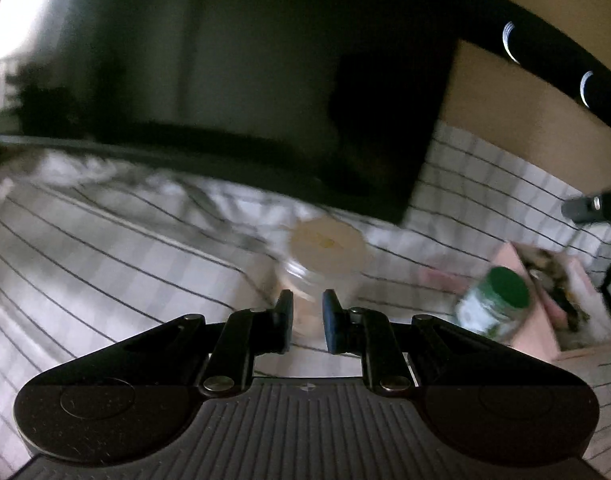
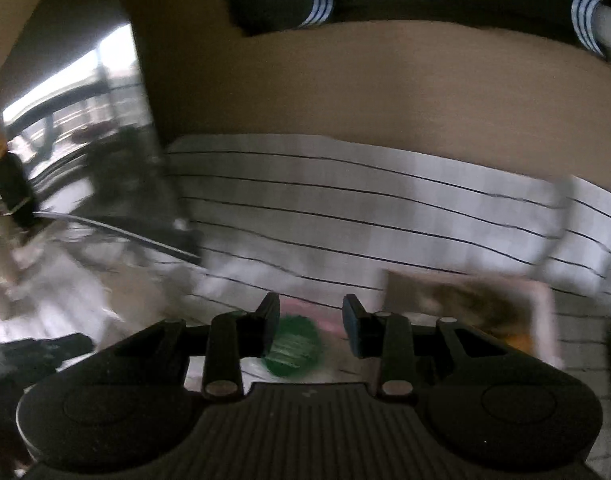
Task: Organize soft objects
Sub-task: 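Grasp the wooden stick with the left tool while the right tool grasps the pink comb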
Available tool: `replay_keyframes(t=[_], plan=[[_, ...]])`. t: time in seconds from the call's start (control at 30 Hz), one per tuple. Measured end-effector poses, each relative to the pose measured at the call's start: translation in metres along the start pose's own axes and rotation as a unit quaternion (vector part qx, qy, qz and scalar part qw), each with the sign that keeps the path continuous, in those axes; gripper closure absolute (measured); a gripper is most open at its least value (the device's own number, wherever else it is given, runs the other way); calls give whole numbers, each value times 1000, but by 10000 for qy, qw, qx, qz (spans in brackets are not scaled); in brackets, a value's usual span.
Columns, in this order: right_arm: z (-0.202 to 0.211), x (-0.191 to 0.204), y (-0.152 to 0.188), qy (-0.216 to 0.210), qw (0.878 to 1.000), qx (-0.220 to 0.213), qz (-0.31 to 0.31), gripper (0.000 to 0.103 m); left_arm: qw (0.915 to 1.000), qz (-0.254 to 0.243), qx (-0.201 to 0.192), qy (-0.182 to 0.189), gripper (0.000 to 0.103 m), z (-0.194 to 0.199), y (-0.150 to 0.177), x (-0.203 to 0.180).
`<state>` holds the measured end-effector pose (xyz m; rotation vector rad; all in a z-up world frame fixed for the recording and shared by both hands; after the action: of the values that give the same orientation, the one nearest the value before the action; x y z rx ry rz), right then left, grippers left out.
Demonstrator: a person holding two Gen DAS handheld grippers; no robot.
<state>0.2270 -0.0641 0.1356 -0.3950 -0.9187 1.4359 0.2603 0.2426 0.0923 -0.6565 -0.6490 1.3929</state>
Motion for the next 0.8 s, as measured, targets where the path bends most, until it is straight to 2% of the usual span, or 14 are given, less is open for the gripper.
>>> replay_keyframes(t=[0.07,0.13,0.2,0.33,0.4,0.5,0.63,0.73,0.8], plan=[[-16,26,-20,-252,9996,152,-13,69,9998,-18,-128,-179,86,2,-5,18],[-32,48,-35,-420,9986,323,-17,69,9997,89,-114,-194,86,1,-3,32],[-51,65,-46,-440,9974,562,67,69,9997,254,-28,-55,86,-2,6,37],[-89,73,-47,-116,9916,1177,522,69,9983,373,73,449,86,-3,34,21],[-107,68,-36,-99,9788,1741,1073,69,9967,376,163,703,86,-4,50,8],[-131,50,-19,-136,9478,2646,1776,69,9937,347,312,1018,86,-8,67,-17],[-162,12,-13,-209,9236,3478,1601,68,9915,219,351,1232,86,-9,75,-48],[-187,-14,-5,-207,9122,3851,1381,67,9915,-116,176,1284,86,-11,72,-68],[-202,-27,3,-199,9033,4043,1423,67,9918,-212,196,1242,86,-18,71,-76]])
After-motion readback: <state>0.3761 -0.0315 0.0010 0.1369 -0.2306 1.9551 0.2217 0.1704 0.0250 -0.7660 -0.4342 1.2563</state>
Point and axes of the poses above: each gripper's, at about its wrist camera, not at the fingertips, and z roughly against the way its jaws point, x to its left, y to its underside, the point moved 8 cm from there along -z, roughly the way its jaws point, and after that the axes turned 13 degrees about -y, right-handed, at the moved point
